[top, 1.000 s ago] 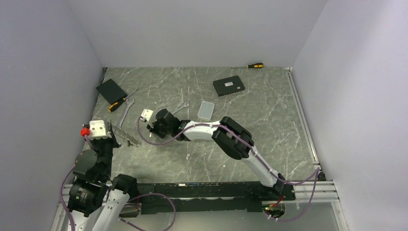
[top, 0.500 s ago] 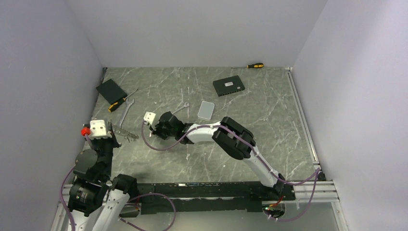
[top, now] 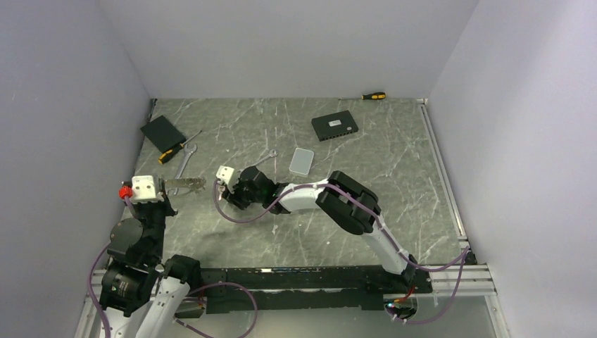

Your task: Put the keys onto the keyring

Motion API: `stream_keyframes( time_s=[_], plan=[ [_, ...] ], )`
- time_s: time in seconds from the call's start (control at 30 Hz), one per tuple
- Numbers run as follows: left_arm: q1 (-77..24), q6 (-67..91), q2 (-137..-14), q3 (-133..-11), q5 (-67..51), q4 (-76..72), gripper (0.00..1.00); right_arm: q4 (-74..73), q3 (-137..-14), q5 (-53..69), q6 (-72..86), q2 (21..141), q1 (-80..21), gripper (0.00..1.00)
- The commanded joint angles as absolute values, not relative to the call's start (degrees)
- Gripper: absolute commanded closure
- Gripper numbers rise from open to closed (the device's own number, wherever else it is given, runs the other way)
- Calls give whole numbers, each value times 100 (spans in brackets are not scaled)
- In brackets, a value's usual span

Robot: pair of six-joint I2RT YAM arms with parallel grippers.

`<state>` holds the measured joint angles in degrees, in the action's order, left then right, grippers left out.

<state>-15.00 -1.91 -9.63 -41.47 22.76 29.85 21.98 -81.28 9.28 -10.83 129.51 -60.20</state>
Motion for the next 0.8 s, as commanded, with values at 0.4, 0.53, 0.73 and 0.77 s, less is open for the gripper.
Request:
stream_keyframes(
  time_s=[0.4, 0.53, 0.73, 0.77],
  plan=[
    [-1450, -193, -899, -4201, 2202, 2619, 100, 2714, -9039, 813, -648, 13324, -6064, 62],
    [-1450, -193, -913, -4196, 2185, 2619, 100, 2689, -9297, 839, -587, 13568, -6064, 61],
    [-1446, -186, -938, -4186, 2153, 2612, 100, 2607, -9522, 665, -637, 13892, -6064, 63],
    [-1444, -190, -940, -4184, 2143, 2613, 100, 2580, -9515, 636, -647, 13915, -6064, 67]
  ],
)
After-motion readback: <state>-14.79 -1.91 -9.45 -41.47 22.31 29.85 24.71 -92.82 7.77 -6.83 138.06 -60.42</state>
